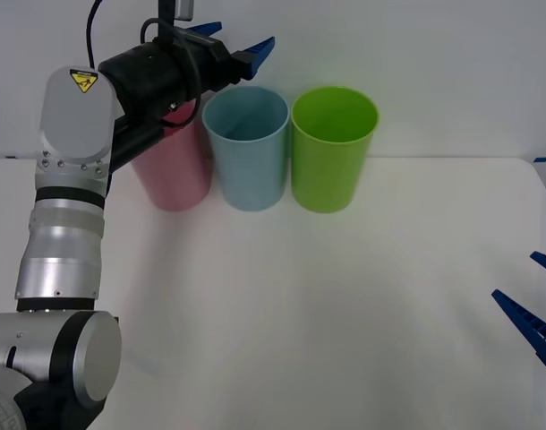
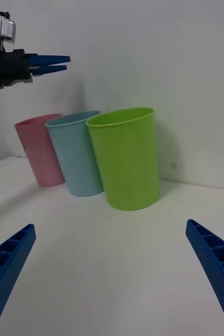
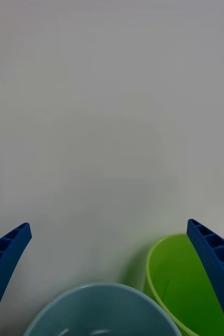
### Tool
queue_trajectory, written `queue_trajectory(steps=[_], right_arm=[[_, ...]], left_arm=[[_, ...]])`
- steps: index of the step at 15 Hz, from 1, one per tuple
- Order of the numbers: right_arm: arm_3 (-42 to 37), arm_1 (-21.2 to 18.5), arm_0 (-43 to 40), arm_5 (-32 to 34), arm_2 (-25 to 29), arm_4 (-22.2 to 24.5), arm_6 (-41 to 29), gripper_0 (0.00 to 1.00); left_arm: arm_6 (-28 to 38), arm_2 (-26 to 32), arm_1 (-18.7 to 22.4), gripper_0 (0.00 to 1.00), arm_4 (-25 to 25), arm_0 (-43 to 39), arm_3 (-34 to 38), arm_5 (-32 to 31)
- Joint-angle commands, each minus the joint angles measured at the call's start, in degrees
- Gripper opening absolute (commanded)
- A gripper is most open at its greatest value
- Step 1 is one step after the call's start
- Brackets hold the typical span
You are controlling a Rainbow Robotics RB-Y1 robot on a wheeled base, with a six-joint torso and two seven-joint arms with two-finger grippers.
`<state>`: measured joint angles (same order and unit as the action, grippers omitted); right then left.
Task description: Grasp the object on the table and drop it into the matching bin: aluminum can to the light blue bin, PET bottle to the pink bin.
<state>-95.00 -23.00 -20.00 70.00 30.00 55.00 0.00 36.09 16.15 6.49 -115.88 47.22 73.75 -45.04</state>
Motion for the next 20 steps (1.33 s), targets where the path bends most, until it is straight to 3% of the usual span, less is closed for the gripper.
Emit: queue_trajectory(steps=[1, 6, 14, 20], right_arm=[[0.00, 0.00, 0.00, 0.00, 0.00, 0.00, 0.00, 1.00], [0.00, 0.00, 0.00, 0.00, 0.00, 0.00, 0.00, 1.00], [0.00, 0.00, 0.00, 0.00, 0.00, 0.00, 0.00, 1.00], [0.00, 0.00, 0.00, 0.00, 0.00, 0.00, 0.00, 1.00]], left_arm=[[-1.20, -0.24, 1.06, 1.00, 3.11, -1.17, 0.08, -0.66], [-3.57, -2.44, 6.07, 1.00, 13.83, -7.50, 3.59, -1.98], [-7.97, -2.44, 13.81, 1.00, 31.15, -27.71, 20.38, -2.24], [-13.24, 6.26, 18.64, 1.00, 40.64, -45.38, 28.64, -12.35]])
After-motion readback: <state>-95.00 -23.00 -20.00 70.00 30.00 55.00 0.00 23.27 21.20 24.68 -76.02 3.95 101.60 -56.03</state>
